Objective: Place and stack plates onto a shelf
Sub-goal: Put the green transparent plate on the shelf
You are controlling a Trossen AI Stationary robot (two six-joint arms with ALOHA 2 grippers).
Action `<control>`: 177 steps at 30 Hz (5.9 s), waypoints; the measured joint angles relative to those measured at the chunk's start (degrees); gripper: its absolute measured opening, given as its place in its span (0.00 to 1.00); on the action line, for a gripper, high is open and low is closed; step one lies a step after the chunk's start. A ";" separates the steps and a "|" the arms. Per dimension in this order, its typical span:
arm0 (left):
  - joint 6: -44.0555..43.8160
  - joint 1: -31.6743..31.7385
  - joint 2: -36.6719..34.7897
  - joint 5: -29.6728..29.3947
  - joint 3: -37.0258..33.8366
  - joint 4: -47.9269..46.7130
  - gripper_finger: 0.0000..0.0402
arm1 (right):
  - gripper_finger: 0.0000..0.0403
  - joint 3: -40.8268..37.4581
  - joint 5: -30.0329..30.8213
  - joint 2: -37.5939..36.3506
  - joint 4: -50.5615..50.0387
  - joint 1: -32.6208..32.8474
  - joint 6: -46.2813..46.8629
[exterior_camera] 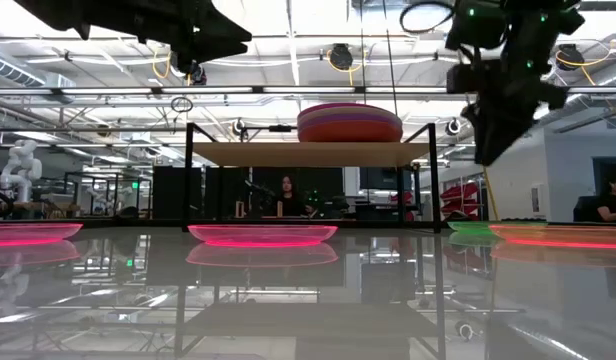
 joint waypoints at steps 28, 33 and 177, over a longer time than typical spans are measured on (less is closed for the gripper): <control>0.26 0.00 0.00 0.08 0.00 -0.03 0.37 | 0.31 -5.53 17.45 15.82 7.32 -8.16 11.00; 0.27 0.00 0.00 0.09 0.00 -0.71 0.37 | 0.31 -5.53 17.46 18.67 9.06 -9.38 11.05; 9.58 -13.88 -26.43 -30.47 -10.47 -3.73 0.37 | 0.00 46.05 -8.29 45.81 46.43 -1.60 -16.60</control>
